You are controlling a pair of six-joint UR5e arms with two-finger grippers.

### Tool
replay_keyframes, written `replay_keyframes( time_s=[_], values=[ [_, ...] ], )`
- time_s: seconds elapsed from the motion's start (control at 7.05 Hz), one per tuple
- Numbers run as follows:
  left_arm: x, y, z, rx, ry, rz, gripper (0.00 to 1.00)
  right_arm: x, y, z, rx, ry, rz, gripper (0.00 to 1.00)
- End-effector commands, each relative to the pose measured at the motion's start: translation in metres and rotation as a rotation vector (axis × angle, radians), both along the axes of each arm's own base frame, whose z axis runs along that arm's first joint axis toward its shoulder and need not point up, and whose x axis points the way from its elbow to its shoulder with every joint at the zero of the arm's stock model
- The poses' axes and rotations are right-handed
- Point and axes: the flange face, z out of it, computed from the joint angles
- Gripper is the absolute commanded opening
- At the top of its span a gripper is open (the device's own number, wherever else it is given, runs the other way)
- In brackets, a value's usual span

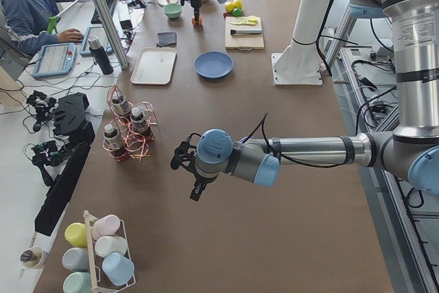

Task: Pick orange to plate
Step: 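Carry the tangerine with the right gripper over the light blue plate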

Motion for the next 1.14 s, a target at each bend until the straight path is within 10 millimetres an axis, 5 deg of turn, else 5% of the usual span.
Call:
replay_keyframes(
  time_s=[0.0, 0.14, 0.28, 0.43, 0.71, 0.85, 0.99],
  values=[
    [0.0, 0.0, -0.001, 0.002, 0.0, 0.001, 0.99, -0.005, 0.002, -0.001, 0.015, -0.007, -0.006, 0.83],
    [0.0, 0.0, -0.001, 0.004, 0.0, 0.001, 0.99, -0.005, 0.003, -0.002, 0.005, -0.011, 0.002, 0.24],
    [0.0, 0.0, -0.001, 0.002, 0.0, 0.001, 0.99, -0.008, 0.001, -0.029, 0.024, -0.045, 0.009, 0.0],
    [0.0, 0.0, -0.001, 0.001, 0.0, 0.0, 0.99, -0.026, 0.005, -0.076, -0.019, -0.097, 0.081, 0.0],
    [0.0, 0.0, -0.001, 0.001, 0.0, 0.0, 0.99, -0.128, 0.028, -0.202, -0.134, -0.134, 0.179, 0.0],
    [0.0, 0.0, 0.0, 0.0, 0.0, 0.0, 0.99, -0.186, 0.058, -0.262, -0.185, -0.113, 0.256, 0.0],
    [0.001, 0.0, 0.0, -0.002, 0.002, 0.001, 0.99, -0.221, 0.087, -0.298, -0.22, -0.122, 0.301, 0.0]
  ],
)
